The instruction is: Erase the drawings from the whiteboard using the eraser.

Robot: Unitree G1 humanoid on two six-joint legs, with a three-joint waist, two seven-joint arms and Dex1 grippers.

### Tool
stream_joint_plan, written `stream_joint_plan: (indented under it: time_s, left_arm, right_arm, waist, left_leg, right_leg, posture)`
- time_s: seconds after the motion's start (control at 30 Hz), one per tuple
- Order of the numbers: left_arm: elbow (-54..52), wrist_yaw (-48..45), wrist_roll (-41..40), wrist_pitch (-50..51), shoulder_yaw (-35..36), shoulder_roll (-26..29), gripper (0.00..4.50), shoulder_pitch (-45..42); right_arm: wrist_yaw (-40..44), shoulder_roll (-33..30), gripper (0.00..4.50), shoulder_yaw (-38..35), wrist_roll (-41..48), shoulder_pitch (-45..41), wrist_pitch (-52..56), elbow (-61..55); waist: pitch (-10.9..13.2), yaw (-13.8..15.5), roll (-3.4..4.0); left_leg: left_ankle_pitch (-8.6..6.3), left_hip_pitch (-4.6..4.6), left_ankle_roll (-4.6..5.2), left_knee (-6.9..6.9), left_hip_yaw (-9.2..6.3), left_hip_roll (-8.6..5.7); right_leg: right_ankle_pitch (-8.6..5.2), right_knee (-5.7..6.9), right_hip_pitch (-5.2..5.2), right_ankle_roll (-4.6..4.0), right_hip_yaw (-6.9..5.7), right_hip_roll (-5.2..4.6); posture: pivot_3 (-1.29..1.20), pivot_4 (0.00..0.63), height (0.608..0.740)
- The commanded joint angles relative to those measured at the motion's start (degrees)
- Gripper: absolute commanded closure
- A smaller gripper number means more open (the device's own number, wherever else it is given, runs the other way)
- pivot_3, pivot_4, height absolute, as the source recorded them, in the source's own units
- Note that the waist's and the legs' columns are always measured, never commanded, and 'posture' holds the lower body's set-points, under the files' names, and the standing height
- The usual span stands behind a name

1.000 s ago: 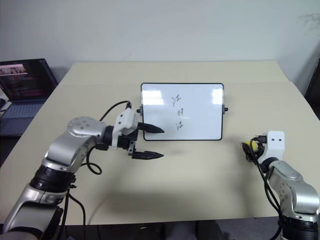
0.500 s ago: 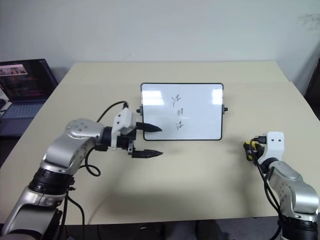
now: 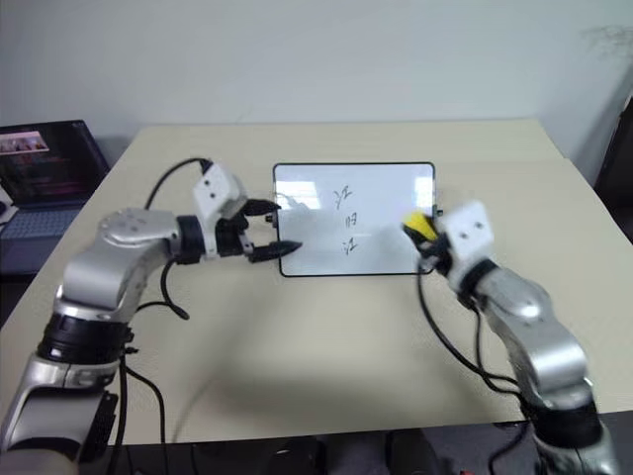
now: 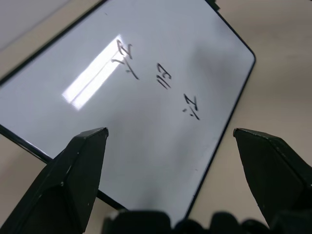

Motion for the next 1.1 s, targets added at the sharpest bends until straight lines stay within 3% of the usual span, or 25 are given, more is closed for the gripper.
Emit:
stream_joint_plan:
  time_s: [0.03, 0.5, 1.1]
  left_arm:
    - [0.8, 1.1, 0.7, 0.1, 1.8, 0.5, 0.0, -0.5]
    - [7.1, 2.2, 2.0, -1.6, 2.9, 1.5, 0.0, -0.1]
    - [13.2, 1.1, 1.9, -2.1, 1.9, -4.1, 0.0, -4.5]
  right_arm:
    - [-0.7, 2.1, 3.53, 4.3, -5.7, -6.6, -3.2, 8.0]
    - [-0.6, 12.1, 3.53, 9.4, -16.1, -24.9, -10.0, 31.2]
    - [0.3, 18.1, 3.53, 9.9, -21.2, -31.9, -18.6, 46.7]
  waist:
    - [0.0, 0.0, -0.03]
    - [0.0, -0.8, -0.03]
    - [0.0, -2.4, -0.04]
  left_leg:
    - [0.02, -0.04, -0.04, -0.01, -0.01, 0.0]
    - [0.05, -0.29, -0.11, -0.12, 0.09, -0.02]
    - [0.06, -0.29, -0.12, -0.1, 0.11, -0.01]
  right_leg:
    - [0.0, 0.0, -0.04, 0.0, 0.0, 0.0]
    - [0.01, -0.02, -0.45, -0.03, 0.09, -0.08]
    - [0.03, 0.06, -0.51, -0.05, 0.13, -0.1]
  posture:
    - [0.0, 0.15, 0.74]
    - [0.0, 0.15, 0.74]
    - [0.0, 0.15, 0.74]
